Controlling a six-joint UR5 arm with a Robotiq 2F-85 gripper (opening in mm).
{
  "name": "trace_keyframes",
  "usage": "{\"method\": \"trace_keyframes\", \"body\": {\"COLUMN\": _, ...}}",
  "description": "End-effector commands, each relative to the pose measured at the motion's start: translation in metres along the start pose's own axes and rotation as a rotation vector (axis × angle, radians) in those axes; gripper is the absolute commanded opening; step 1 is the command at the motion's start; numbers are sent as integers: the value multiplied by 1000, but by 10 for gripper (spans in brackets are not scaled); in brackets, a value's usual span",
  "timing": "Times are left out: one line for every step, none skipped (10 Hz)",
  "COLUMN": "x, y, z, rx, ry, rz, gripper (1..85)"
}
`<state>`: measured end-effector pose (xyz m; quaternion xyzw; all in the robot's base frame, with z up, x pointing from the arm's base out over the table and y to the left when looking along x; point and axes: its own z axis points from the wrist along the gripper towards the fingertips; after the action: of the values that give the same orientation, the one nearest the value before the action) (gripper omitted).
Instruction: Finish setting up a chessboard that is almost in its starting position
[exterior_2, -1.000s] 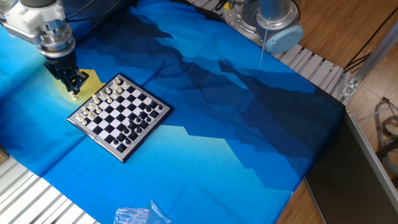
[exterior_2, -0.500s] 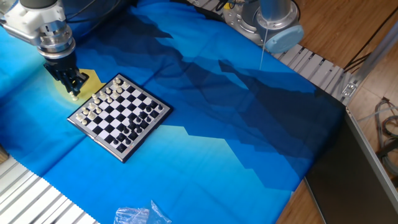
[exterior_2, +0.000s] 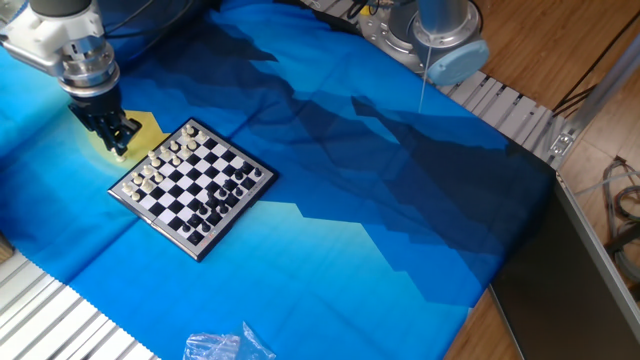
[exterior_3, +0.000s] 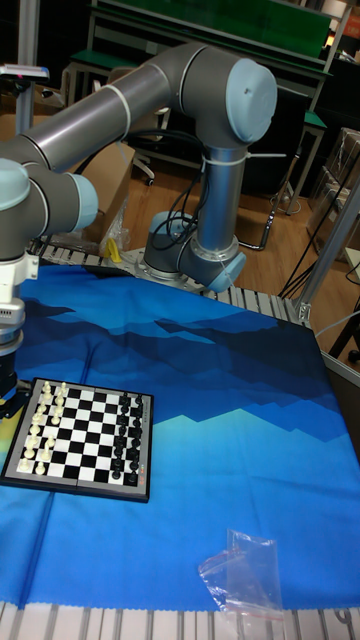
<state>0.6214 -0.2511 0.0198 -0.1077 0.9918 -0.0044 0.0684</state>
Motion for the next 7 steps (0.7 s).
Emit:
{"method": "trace_keyframes", "body": {"x": -3, "y": -1, "z": -2, "rx": -2, "ry": -4, "rz": 10, "gripper": 247}}
{"method": "trace_keyframes", "body": {"x": -2, "y": -1, "z": -2, "rx": 0, "ry": -2, "rz": 12, "gripper": 233}}
{"method": "trace_keyframes", "body": {"x": -2, "y": -2, "z": -2, "rx": 4, "ry": -1, "rz": 16, "gripper": 187}}
{"method": "trace_keyframes", "body": {"x": -1, "y": -4, "z": -2, "rx": 11, "ry": 2, "rz": 17, "gripper": 143}}
{"method": "trace_keyframes", "body": {"x": -1, "y": -3, "z": -2, "rx": 10, "ry": 2, "rz": 19, "gripper": 143}}
{"method": "trace_keyframes", "body": {"x": -1, "y": -3, "z": -2, "rx": 8, "ry": 1, "rz": 19, "gripper": 137}}
{"method": "trace_keyframes", "body": {"x": -1, "y": -2, "z": -2, "rx": 8, "ry": 1, "rz": 20, "gripper": 130}}
